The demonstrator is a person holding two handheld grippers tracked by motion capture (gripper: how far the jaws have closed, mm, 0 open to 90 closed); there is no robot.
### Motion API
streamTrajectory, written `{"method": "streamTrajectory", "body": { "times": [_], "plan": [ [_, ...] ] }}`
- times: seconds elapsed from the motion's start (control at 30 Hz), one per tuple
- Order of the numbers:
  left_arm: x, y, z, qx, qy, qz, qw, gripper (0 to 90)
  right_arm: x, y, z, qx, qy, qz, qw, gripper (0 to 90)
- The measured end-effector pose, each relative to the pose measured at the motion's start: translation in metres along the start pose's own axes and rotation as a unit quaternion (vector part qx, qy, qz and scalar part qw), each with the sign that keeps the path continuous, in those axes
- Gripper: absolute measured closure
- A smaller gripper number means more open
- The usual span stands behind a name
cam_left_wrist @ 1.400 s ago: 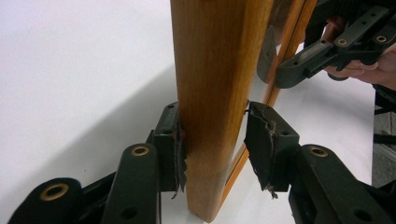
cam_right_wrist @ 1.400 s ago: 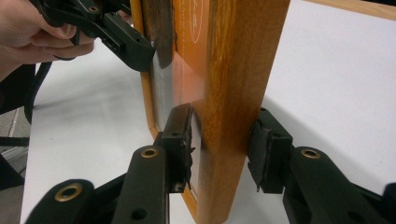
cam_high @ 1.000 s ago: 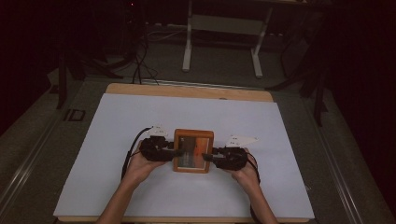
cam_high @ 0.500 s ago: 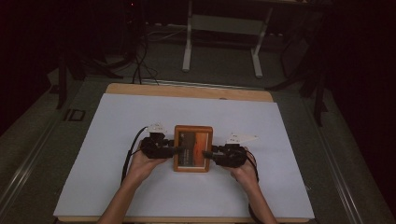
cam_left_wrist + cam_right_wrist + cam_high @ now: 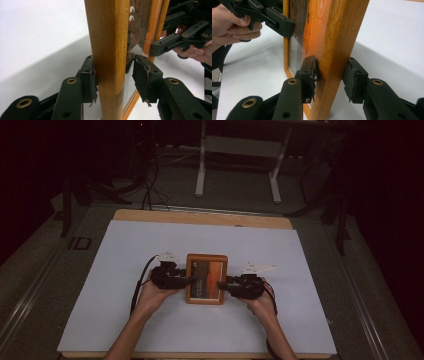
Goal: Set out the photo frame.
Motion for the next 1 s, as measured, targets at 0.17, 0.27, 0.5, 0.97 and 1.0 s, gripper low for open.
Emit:
{"method": "streamTrajectory", "body": {
  "times": [0.17,0.27,0.5,0.97,1.0],
  "plan": [
    [0.005,0.002,-0.001,0.006,-0.005,-0.004,1.0,46.9,0.002,-0.001,-0.001,-0.003,-0.004,0.002,1.0,60.7],
    [0.009,0.002,0.001,0.006,-0.004,-0.005,1.0,45.3,0.006,-0.001,-0.003,-0.005,-0.011,0.003,0.9999,57.2],
    [0.018,0.004,0.001,0.01,-0.01,-0.023,0.9996,44.5,0.016,-0.004,-0.006,-0.009,-0.017,0.009,0.9998,50.1],
    [0.045,0.01,0.002,0.022,-0.03,-0.052,0.9979,42.7,0.038,-0.014,-0.006,-0.016,-0.008,0.026,0.9995,45.1],
    [0.047,0.01,0.002,0.025,-0.033,-0.054,0.9977,42.7,0.04,-0.014,-0.006,-0.016,-0.008,0.028,0.9994,45.0]
  ]
}}
Point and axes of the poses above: each handheld gripper's, and its own axes: x roughly backward along the jaws, z roughly out of its underside, y roughly to its left, the point moved 9 cm from there along -x, roughly forward along the jaws, and after that the axes turned 7 degrees about y, right-handed, at the moved point
